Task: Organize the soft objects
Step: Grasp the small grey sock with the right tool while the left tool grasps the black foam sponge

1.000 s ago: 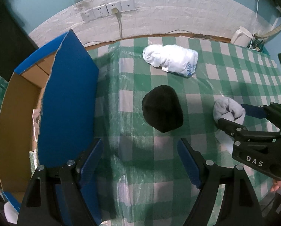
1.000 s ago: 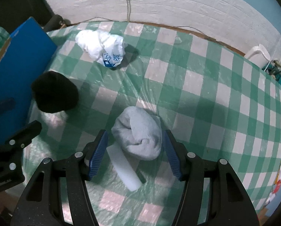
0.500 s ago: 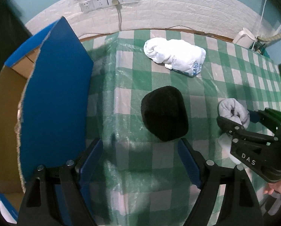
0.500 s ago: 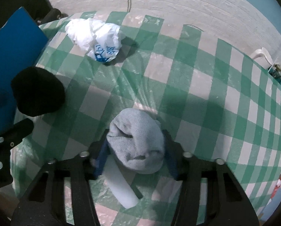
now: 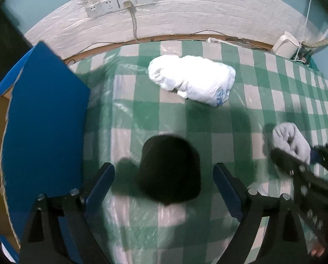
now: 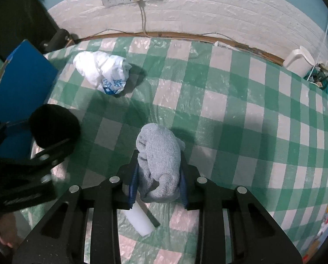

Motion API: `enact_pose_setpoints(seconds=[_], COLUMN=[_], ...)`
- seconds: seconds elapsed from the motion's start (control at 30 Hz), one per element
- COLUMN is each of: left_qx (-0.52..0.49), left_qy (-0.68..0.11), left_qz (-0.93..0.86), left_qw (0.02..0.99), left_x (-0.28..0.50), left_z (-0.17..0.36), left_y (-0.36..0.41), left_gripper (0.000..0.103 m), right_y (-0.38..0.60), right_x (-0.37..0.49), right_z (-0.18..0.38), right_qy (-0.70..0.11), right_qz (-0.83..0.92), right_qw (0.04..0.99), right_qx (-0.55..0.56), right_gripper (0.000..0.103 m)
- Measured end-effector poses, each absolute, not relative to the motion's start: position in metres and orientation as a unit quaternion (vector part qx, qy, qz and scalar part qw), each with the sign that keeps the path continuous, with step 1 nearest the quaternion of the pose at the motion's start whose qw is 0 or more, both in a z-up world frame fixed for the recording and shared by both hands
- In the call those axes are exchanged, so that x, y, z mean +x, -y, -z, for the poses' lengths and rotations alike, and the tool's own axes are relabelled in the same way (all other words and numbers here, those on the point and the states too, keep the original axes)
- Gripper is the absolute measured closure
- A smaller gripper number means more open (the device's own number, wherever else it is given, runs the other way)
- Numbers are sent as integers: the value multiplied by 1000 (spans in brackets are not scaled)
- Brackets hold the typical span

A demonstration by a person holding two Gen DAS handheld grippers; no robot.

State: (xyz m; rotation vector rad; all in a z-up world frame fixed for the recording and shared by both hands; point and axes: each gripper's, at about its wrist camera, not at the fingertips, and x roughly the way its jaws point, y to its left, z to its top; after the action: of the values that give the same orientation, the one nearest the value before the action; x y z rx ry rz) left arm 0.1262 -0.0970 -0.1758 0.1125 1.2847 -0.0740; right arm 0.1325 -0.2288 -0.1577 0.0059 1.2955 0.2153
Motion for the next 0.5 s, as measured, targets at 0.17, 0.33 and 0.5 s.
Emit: enact_pose_setpoints(seconds=[0.17, 0.33, 0.5], left_qx=[64, 68, 69], left_qy=[-578, -590, -586], left_qz=[31, 30, 33], left_qw=[813, 804, 807], left_x=[127, 124, 119], left_z=[175, 181, 180], left_y=[101, 104, 106], left_gripper=[16, 48, 59], right_y=[227, 226, 229], right_x=[126, 123, 124], right_z=[154, 148, 142], right_qy=[-599, -596, -593], right_qz=[-107, -105, -104], right_qw=[794, 796, 798], right_qx=[3, 4, 10], right_gripper=[74, 74, 74])
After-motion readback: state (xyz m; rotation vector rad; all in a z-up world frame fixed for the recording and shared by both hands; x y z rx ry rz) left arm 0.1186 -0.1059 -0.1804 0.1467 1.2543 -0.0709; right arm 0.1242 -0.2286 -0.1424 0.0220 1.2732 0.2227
